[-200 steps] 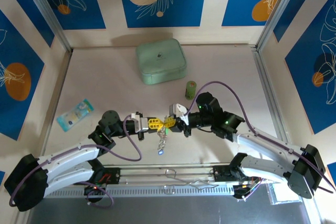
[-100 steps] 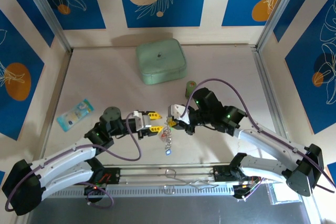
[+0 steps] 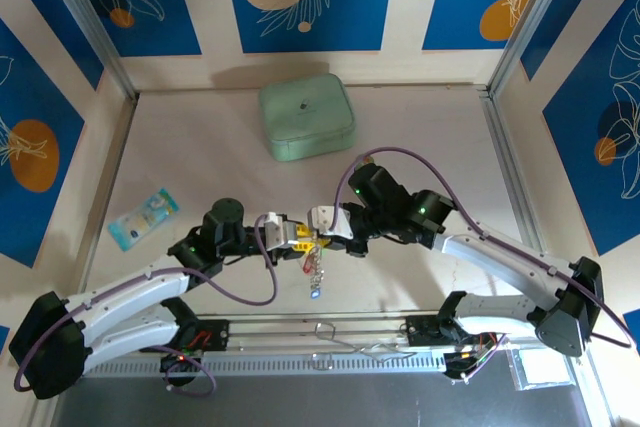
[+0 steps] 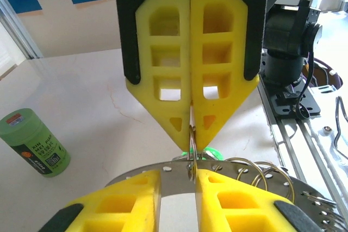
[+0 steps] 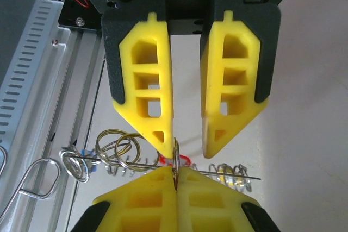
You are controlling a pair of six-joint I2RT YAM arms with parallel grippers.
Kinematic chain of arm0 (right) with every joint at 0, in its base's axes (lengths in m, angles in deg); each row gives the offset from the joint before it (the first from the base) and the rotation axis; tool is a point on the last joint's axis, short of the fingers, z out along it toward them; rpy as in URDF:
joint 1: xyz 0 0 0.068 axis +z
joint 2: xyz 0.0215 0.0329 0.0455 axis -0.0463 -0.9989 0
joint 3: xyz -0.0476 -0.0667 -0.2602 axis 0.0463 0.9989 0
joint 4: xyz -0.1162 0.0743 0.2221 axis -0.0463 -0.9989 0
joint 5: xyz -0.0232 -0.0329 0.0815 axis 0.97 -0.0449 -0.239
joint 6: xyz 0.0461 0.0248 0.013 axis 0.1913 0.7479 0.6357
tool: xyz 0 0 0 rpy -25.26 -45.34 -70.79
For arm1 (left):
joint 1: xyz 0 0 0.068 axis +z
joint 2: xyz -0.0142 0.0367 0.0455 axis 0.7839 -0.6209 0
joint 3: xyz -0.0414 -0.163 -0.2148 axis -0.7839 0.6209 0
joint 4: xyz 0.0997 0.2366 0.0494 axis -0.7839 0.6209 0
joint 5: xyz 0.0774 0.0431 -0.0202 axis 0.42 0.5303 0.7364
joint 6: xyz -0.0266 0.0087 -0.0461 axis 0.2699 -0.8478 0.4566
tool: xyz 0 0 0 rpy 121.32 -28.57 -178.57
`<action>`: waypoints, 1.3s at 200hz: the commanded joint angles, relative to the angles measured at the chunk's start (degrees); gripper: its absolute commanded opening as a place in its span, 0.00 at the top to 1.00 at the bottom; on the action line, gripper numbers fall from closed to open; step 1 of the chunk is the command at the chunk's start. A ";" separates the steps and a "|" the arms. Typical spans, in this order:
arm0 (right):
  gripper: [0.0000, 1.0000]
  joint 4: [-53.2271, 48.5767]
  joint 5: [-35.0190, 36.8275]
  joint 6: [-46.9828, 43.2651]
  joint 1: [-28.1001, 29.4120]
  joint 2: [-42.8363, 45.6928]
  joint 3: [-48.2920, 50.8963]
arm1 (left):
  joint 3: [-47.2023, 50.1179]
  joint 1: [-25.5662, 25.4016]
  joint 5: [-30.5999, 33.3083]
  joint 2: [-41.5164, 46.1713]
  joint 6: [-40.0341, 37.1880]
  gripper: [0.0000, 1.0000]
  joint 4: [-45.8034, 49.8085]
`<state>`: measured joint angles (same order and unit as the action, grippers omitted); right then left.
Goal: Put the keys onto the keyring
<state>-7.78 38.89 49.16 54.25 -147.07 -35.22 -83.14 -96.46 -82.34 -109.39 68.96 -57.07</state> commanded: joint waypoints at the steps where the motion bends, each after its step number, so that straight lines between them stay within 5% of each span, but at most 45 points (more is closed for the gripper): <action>1: 1.00 -0.80 0.16 -1.12 1.22 -0.79 -2.61 | -2.40 -0.68 -1.84 -0.17 -0.71 0.78 0.54; 58: 1.00 -0.68 0.70 -0.46 2.37 -1.08 -2.71 | -1.04 -0.65 -1.61 1.28 0.25 0.97 -1.86; 90: 0.67 10.61 -10.09 7.63 -3.85 5.45 5.20 | 4.15 -0.62 -2.07 1.24 8.09 1.00 -16.64; 118: 0.59 22.08 -18.48 15.43 -8.09 11.31 13.20 | 7.23 -0.66 -1.73 0.48 12.18 1.00 -24.42; 260: 0.64 29.08 -18.76 18.73 -7.74 9.48 17.32 | 7.50 -0.67 -4.02 -1.75 13.52 1.00 -28.44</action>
<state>20.33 20.57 67.50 45.81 -136.47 -17.25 -74.92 -96.66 -84.20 -111.05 81.09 -80.87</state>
